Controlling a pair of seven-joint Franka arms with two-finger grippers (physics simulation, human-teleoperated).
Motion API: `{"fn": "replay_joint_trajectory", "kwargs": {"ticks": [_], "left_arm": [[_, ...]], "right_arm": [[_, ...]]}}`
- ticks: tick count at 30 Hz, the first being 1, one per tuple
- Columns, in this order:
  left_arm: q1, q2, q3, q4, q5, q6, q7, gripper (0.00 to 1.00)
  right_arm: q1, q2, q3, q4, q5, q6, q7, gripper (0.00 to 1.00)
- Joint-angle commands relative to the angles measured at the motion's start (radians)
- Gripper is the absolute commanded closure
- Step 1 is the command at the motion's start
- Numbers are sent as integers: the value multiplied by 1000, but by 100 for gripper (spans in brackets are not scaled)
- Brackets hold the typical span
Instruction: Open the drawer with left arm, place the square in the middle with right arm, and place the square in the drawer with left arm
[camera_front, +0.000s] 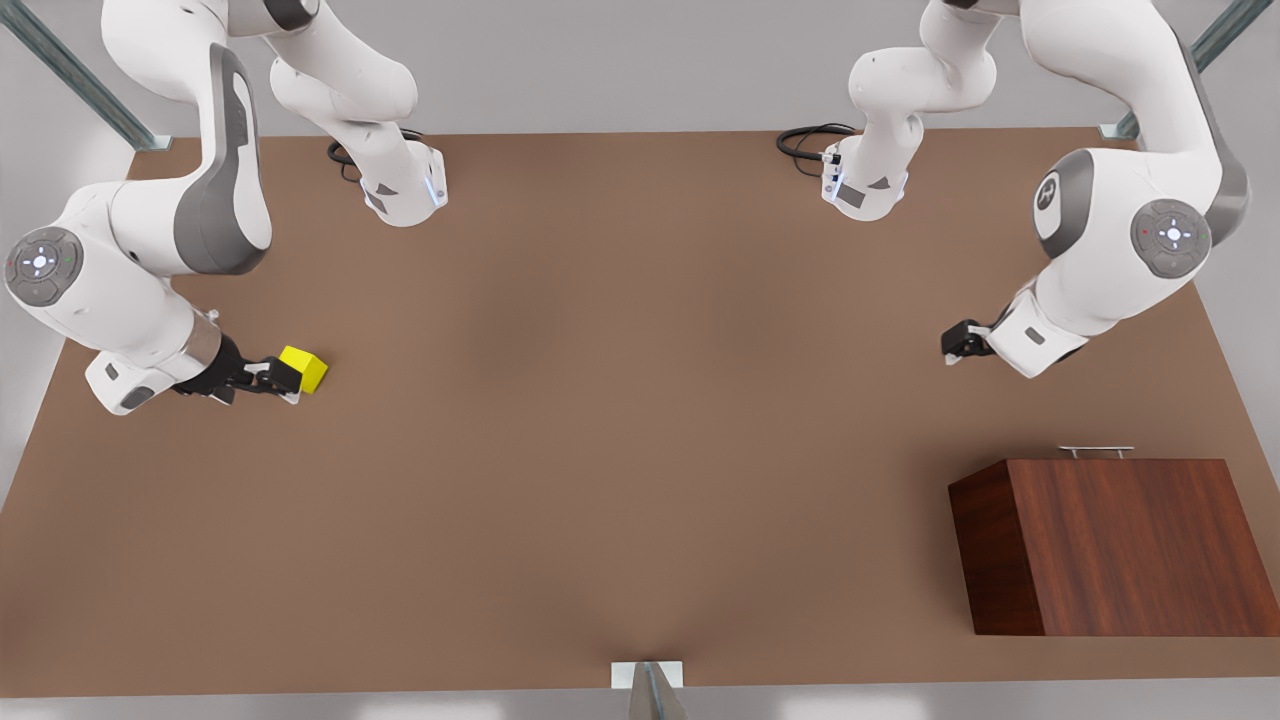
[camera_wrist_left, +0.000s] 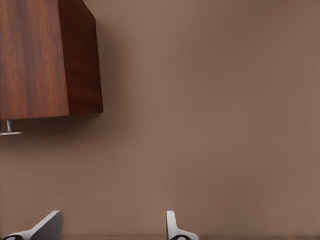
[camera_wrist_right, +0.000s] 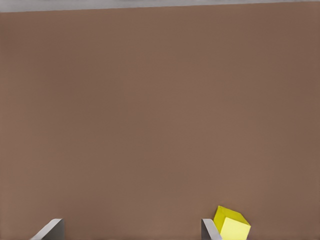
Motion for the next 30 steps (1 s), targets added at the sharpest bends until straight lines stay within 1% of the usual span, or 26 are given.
{"fn": "replay_joint_trajectory", "kwargs": {"ticks": [1, 2, 3, 4, 5, 6, 7, 9, 11, 12, 14, 15, 17, 19, 21, 22, 23, 24, 26, 28, 30], "left_arm": [[-3, 2, 0, 0, 6, -2, 1, 0], [3, 10, 1, -2, 5, -4, -5, 0], [13, 27, 58, -8, -6, -48, -35, 0], [13, 27, 145, -40, -17, -50, -186, 0], [13, 17, 191, -97, -18, -13, -250, 0], [13, -4, 260, -204, -29, 103, -402, 0], [13, -36, 274, -327, -29, 250, -482, 0], [13, -65, 346, -493, -31, 505, -598, 0], [13, -79, 402, -597, -34, 668, -600, 0], [13, -79, 411, -620, -40, 717, -601, 0], [14, -72, 448, -672, -140, 879, -618, 0], [14, -64, 451, -689, -187, 942, -637, 0], [31, -56, 451, -692, -187, 1005, -664, 0], [48, -35, 451, -694, -190, 1062, -666, 0], [68, -6, 451, -698, -190, 1136, -664, 0], [79, -4, 451, -698, -190, 1113, -664, 0], [79, 0, 451, -697, -190, 1054, -666, 0], [80, 13, 451, -694, -192, 1056, -678, 0], [89, 48, 449, -651, -201, 1059, -805, 0], [97, 76, 449, -629, -233, 1070, -870, 0], [106, 93, 448, -628, -270, 1122, -870, 0]], "right_arm": [[-1, 0, 0, 0, 0, 0, 0, 0], [-1, 0, -1, 0, 2, 0, 0, 0], [-1, 2, 0, 0, 0, 0, 0, 0], [0, 4, 0, -2, 0, 2, 0, 0], [0, 4, -1, -2, 0, 2, 0, 0], [0, 5, -1, -2, 0, 2, -2, 0], [0, 10, -1, -2, 0, 2, 0, 0], [0, 11, -1, 0, 2, 2, 0, 0], [-1, 13, -1, 2, 2, 2, 0, 0], [-1, 13, -1, 3, 2, 2, -2, 0], [-9, 13, -3, 2, 3, 3, 0, 0], [-6, 10, -3, -15, 0, 26, 0, 0], [-12, -12, -3, -97, 2, 28, 6, 0], [-58, -3, -12, -199, 40, 34, 18, 0], [-66, -21, -12, -259, 40, 69, -3, 0], [-67, -53, -12, -319, 40, 114, 11, 0], [-66, -67, -14, -340, 40, 110, 63, 0], [-66, -82, -12, -367, 40, 114, 129, 0], [-63, -56, -12, -393, 43, 137, 258, 0], [-90, -56, -14, -515, 44, 253, 345, 0], [-126, -55, -14, -606, 44, 322, 434, 0]]}}
